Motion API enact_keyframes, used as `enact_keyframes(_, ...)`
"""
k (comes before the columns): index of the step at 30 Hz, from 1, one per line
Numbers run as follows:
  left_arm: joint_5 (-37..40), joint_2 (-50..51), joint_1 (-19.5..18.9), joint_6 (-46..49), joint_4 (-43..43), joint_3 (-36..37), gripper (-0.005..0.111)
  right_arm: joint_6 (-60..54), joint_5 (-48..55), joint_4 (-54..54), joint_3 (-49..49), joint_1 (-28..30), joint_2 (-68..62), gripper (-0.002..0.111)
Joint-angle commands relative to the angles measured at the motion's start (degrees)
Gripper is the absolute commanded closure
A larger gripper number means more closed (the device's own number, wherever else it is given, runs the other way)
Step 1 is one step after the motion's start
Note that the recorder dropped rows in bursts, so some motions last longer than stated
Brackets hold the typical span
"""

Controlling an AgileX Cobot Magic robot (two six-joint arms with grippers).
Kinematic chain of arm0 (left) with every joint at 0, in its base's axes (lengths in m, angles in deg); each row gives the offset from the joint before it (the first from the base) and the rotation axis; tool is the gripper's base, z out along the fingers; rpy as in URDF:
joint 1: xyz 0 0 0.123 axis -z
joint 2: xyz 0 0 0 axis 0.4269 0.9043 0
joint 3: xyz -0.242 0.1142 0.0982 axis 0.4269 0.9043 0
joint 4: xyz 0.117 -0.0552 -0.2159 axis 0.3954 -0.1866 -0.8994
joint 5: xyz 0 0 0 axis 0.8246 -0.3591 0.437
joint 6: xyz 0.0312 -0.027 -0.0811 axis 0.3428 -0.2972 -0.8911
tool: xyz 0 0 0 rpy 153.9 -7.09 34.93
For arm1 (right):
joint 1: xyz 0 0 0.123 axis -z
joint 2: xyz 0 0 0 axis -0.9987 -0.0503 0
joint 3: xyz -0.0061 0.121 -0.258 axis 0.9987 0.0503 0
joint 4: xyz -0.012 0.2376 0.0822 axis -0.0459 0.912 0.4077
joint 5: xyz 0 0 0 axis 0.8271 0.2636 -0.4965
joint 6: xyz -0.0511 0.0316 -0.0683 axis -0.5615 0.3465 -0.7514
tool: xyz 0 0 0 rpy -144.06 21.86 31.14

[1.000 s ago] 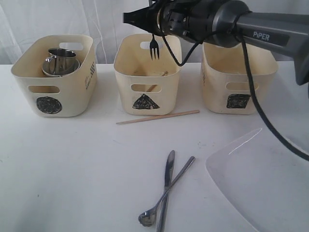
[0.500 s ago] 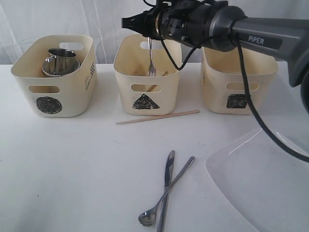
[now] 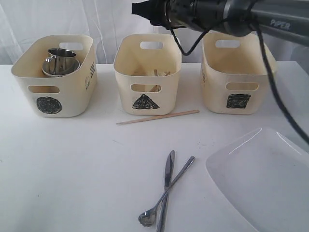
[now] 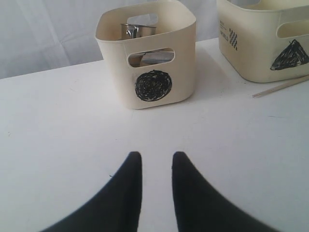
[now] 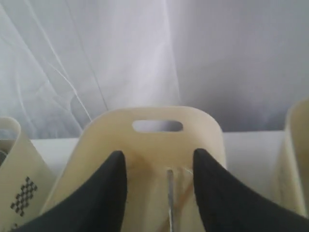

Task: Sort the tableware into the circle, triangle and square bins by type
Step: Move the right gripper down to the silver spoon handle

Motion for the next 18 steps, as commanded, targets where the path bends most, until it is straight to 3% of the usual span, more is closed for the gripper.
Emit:
enact_keyframes(1, -0.01, -0.40, 0.02, -0.53, -0.13, 0.13, 0.078, -17.07, 13.98, 13.28, 4.91, -2.07, 5.74, 0.066)
enact_keyframes(6, -0.01, -0.40, 0.02, -0.53, -0.13, 0.13, 0.078, -26.17, 21.80, 24.93, 14.24, -4.73, 10.80, 0.066)
enact_keyframes(18, -0.01, -0.40, 0.02, -0.53, -0.13, 0.13, 0.078, -37.62, 23.67, 39.16, 36.37, -13.82, 15.22, 0.066)
